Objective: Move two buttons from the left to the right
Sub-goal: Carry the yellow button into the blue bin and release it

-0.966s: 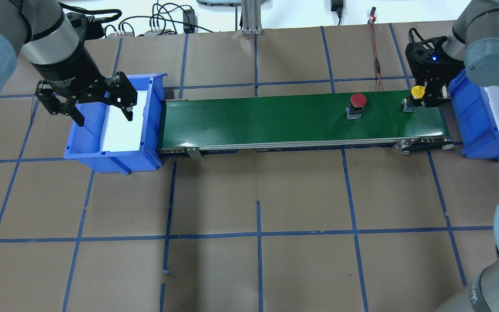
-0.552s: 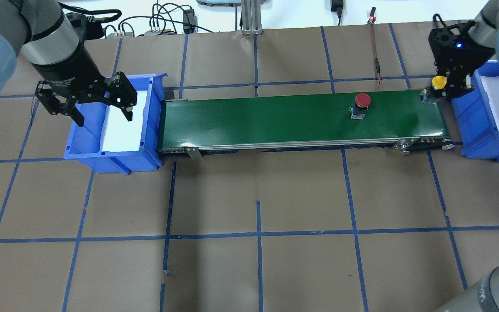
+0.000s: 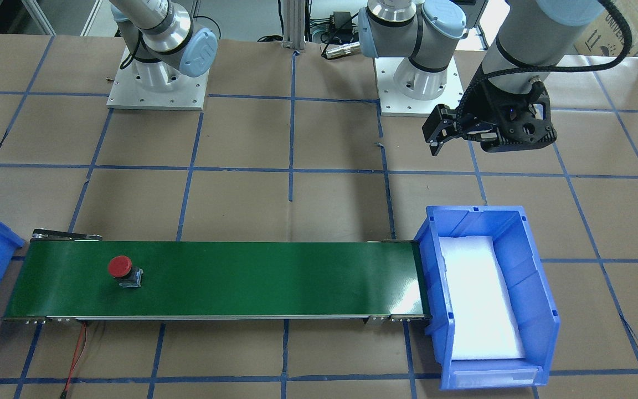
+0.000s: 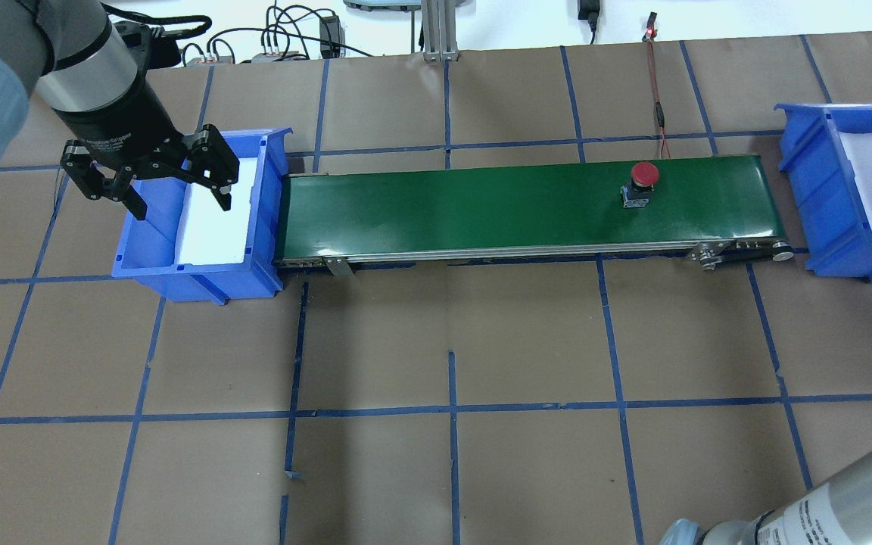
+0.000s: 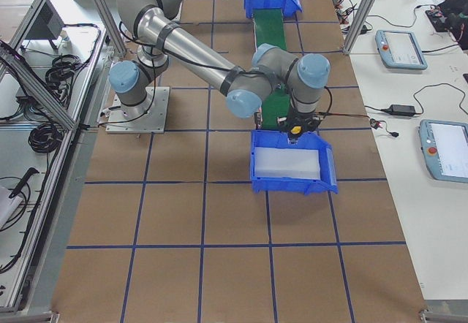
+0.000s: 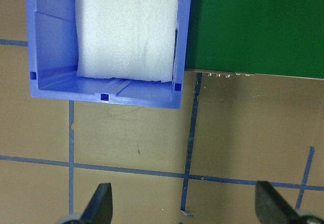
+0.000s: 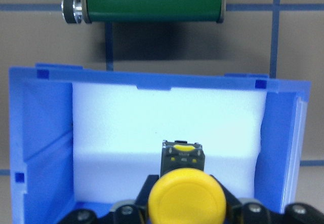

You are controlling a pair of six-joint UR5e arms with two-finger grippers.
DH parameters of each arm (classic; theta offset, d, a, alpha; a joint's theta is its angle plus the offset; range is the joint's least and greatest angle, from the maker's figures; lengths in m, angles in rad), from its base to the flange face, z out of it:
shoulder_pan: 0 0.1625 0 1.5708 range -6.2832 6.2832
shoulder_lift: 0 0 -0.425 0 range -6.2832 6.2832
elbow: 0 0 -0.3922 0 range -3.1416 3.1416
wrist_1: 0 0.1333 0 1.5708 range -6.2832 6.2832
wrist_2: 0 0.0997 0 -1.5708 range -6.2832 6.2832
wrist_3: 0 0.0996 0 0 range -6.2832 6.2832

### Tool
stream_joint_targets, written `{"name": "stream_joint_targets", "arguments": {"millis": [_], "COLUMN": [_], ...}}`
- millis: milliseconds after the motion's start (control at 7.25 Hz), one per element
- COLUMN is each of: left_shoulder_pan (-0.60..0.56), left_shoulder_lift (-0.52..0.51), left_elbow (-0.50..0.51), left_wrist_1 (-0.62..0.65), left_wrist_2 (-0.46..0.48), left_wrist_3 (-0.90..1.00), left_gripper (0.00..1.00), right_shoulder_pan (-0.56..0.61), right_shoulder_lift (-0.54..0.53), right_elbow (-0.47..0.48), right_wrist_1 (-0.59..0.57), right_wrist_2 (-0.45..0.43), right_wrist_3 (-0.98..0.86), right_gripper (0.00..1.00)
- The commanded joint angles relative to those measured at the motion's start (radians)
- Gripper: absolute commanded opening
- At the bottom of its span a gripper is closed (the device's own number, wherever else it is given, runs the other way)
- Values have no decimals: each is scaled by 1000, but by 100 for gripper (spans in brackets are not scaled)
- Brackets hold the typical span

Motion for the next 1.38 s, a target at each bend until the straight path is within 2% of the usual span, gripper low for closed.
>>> {"name": "stream_joint_targets", "arguments": {"millis": [0,138,276,414,552,690,828,966,1241], "left_shoulder_pan": [0,0,0,0,0,0,0,0,0], "left_shoulder_lift": [0,0,0,0,0,0,2,0,0], "left_elbow": [-1,-1,-1,-1,-1,-1,-1,-1,-1], "left_wrist_1": [0,0,0,0,0,0,0,0,0], "left_wrist_2": [-1,-1,-1,0,0,0,0,0,0], "left_wrist_3": [-1,-1,-1,-1,-1,-1,-1,0,-1], "left_gripper": [100,100,100,100,100,100,100,100,100], "right_shoulder_pan": [-27,-27,-27,-27,-26,-26,-24,-9,121], "right_shoulder_lift": [116,138,172,193,191,181,166,107,-19], "right_elbow": [-8,-5,-2,-5,-3,-9,-21,-29,-23], "right_wrist_1": [-136,-143,-146,-147,-130,-126,-66,-14,92], "right_wrist_2": [-4,-4,-5,-40,-44,-45,-44,-44,-33], "right_wrist_3": [-38,-38,-42,-41,-41,-41,-35,-26,81], "right_gripper": [9,13,27,46,80,99,100,100,100]}}
